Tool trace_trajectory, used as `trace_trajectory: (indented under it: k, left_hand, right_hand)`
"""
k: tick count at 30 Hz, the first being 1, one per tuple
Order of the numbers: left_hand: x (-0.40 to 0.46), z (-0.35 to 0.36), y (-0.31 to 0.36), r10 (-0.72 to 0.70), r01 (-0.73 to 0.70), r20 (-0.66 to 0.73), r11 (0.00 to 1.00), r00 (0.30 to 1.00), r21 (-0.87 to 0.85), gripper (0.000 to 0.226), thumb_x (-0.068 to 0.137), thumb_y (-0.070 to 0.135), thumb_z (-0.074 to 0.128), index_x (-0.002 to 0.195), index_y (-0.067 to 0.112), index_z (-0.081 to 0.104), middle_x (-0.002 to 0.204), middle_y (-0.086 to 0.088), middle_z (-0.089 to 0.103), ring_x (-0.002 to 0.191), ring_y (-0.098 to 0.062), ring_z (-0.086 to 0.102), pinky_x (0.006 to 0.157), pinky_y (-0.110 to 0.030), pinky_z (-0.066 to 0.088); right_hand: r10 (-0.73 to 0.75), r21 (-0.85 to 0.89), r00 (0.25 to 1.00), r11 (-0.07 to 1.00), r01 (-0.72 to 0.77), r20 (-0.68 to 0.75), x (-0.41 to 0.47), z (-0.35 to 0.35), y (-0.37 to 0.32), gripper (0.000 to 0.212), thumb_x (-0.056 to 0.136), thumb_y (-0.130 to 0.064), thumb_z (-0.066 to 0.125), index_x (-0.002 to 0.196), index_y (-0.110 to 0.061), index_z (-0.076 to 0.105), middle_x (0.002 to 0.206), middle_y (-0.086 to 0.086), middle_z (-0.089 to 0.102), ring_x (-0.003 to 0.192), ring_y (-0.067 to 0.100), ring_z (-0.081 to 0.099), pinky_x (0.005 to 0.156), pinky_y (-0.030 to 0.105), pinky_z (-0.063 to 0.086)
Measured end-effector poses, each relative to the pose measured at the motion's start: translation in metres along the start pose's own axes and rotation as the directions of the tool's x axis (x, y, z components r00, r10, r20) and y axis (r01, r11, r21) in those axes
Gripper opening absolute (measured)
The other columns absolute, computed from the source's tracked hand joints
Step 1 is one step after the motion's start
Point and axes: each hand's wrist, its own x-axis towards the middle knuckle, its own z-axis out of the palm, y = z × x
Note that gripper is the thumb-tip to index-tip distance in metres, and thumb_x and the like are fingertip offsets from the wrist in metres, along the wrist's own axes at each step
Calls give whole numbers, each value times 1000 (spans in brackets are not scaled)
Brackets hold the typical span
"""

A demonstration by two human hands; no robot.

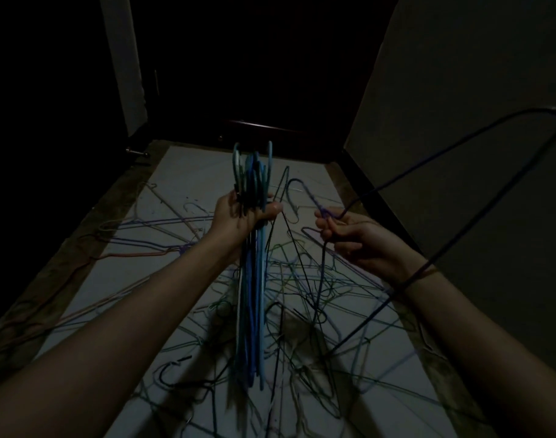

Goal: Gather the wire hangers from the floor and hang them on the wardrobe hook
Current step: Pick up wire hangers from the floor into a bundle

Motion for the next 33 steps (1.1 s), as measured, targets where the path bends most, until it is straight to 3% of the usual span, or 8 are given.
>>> trace_trajectory:
  k: [4,7,9,17,22,25,29,33]
  left_hand:
    - [1,-4,4,-21,20,-18,998,1000,-58,20,77,-1,71,91,6,58,78,-1,63,60,0,64,58,-12,52]
    - [1,1,4,-28,28,-3,998,1000,-48,18,77,0,71,88,8,59,78,-1,63,65,-6,64,57,-11,52]
    - [1,7,4,-28,28,13,999,1000,-28,17,77,1,72,81,12,60,78,-1,63,69,-11,62,59,-12,53]
    - [17,16,18,41,-40,23,998,999,-47,18,75,0,73,85,4,60,77,-6,64,58,-2,65,60,-16,55]
    - [14,13,32,25,-25,56,1000,998,-2,17,78,1,71,89,8,60,80,-4,63,68,-13,63,62,-15,55]
    - [14,5,41,-36,37,97,999,995,-10,22,78,1,70,98,5,62,83,-4,63,72,-14,63,62,-16,55]
    - [9,-3,48,-112,125,158,989,981,-78,21,79,-4,67,97,4,61,79,-8,62,58,-9,63,60,-17,54]
    - [5,-7,52,-176,196,219,978,960,-73,21,80,-6,64,97,7,61,80,-8,63,62,-13,63,67,-22,54]
  right_hand:
    - [-42,191,999,981,42,-4,-10,-20,-8,31,62,-3,64,91,-5,54,66,-1,61,49,1,55,30,7,30]
    - [-89,155,993,983,99,-72,-17,-22,-21,13,83,-1,45,90,-10,52,68,-3,56,44,0,52,31,7,27]
    - [-144,74,984,986,152,-101,-21,-19,-35,22,94,0,33,92,-11,53,70,-4,56,45,-1,52,30,8,26]
    - [-288,-63,952,957,283,-103,-38,-22,-75,19,88,-2,39,91,-12,54,67,-7,59,51,-2,54,31,8,29]
    - [-318,-299,935,918,262,-157,-42,-31,-64,21,97,-9,40,104,-15,60,91,-9,68,76,-3,63,57,8,46]
    - [-344,-368,934,884,287,-96,-40,-31,-58,27,80,-17,58,108,-13,58,105,0,67,95,4,62,72,11,50]
    - [-473,-489,866,801,346,-162,-31,-24,-41,15,93,-8,50,94,-18,61,85,-9,74,95,9,63,92,32,44]
    - [-512,-578,854,725,373,-90,-30,-14,-35,18,94,-4,49,90,-18,61,86,-5,73,94,11,64,91,31,47]
